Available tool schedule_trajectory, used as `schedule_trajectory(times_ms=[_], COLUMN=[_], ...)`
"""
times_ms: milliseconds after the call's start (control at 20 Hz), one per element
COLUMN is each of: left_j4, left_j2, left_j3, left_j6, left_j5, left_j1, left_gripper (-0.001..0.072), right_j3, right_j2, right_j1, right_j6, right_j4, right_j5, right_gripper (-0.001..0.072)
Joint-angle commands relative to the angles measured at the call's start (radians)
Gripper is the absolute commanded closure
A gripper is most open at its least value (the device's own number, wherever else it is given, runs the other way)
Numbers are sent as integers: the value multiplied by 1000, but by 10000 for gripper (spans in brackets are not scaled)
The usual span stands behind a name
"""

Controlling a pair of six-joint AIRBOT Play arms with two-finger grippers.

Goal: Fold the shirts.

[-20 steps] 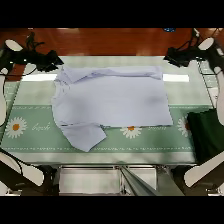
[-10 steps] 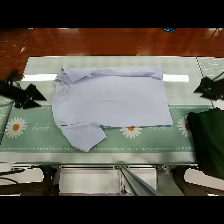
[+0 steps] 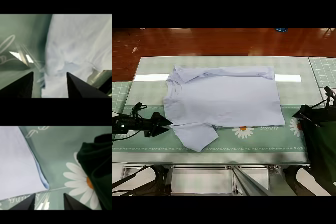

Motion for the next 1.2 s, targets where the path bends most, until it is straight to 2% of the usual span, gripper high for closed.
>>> schedule_trajectory(times_ms=[0, 50, 150, 200, 400, 650, 800, 850, 900, 950, 1000, 1150], left_j4=[-106, -109, -110, -109, -109, -109, -109, -109, -109, -109, -109, -109], left_j2=[-13, -20, -23, -23, -20, -21, -21, -21, -21, -21, -20, 2], left_j3=[-54, -51, -39, -29, 0, 3, 3, 3, 3, 4, 14, 162], left_j6=[16, 12, 5, 8, 35, 35, 35, 35, 35, 35, 35, 35], left_j5=[158, 188, 220, 218, 192, 189, 189, 185, 183, 180, 171, 76], left_j1=[-109, -144, -182, -185, -183, -183, -183, -183, -183, -183, -182, -183], left_gripper=[203, 220, 580, 692, 693, 693, 693, 693, 692, 692, 693, 694], right_j3=[-27, -27, -28, -35, -72, -71, -49, -27, 2, 37, 81, 300], right_j2=[15, 15, 6, -10, -106, -230, -277, -286, -296, -307, -311, -290], right_j1=[-1, -1, -1, -1, 0, 23, 115, 145, 171, 195, 220, 244], right_j6=[3, 18, 33, 32, -33, -38, -37, -34, -34, -40, -66, -90], right_j4=[15, 12, 11, 27, 151, 218, 278, 306, 320, 325, 329, 320], right_j5=[-3, -7, -3, 8, 39, -18, -114, -154, -175, -174, -155, 5], right_gripper=[308, 308, 308, 308, 308, 309, 309, 344, 453, 628, 689, 689])
